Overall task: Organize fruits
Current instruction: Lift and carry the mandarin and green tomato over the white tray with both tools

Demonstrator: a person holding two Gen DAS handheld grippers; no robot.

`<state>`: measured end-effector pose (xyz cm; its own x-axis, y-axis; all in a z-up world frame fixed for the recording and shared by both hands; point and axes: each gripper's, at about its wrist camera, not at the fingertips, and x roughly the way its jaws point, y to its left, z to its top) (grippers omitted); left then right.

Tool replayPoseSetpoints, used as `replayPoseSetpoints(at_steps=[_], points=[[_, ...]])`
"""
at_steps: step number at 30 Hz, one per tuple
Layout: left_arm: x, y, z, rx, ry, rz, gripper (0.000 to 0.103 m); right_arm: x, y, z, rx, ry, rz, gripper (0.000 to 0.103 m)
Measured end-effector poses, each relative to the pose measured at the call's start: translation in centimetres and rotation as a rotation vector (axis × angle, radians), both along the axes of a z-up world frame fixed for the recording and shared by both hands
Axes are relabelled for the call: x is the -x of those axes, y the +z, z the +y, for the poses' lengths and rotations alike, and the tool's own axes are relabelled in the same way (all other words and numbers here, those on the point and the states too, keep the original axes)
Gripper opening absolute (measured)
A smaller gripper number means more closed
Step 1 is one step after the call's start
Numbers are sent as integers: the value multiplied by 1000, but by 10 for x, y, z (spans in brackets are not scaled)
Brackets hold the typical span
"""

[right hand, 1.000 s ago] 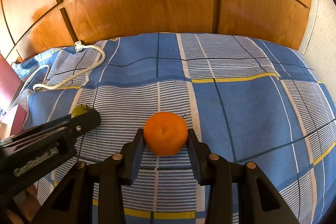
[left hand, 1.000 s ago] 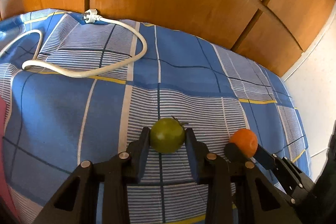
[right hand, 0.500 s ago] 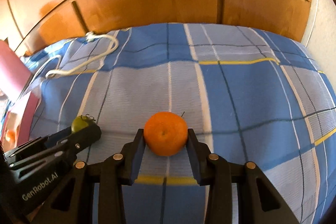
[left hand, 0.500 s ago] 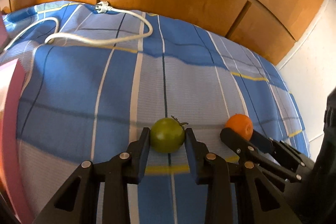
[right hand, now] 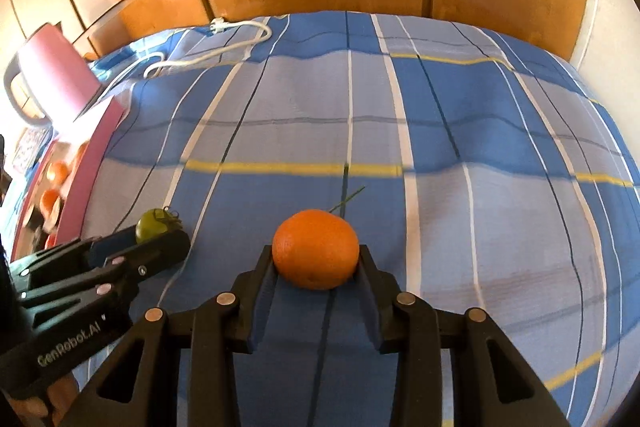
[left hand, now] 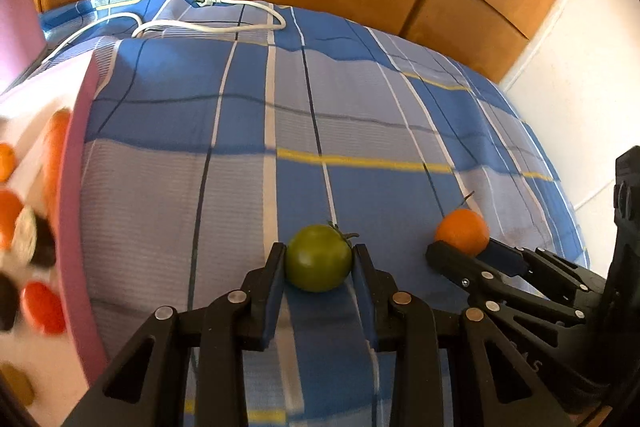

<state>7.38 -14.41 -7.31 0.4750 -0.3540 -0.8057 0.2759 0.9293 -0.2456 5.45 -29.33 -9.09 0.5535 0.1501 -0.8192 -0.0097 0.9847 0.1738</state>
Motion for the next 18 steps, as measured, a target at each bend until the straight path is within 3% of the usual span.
replayPoseSetpoints(at_steps=[8,18], points=[[27,-4,1,-25,-34,-39,33,41,1,12,16,-10,-13,38],[28,-4,1,-30,-37,-59,33,43,-3,14,25,-34,-29,39]])
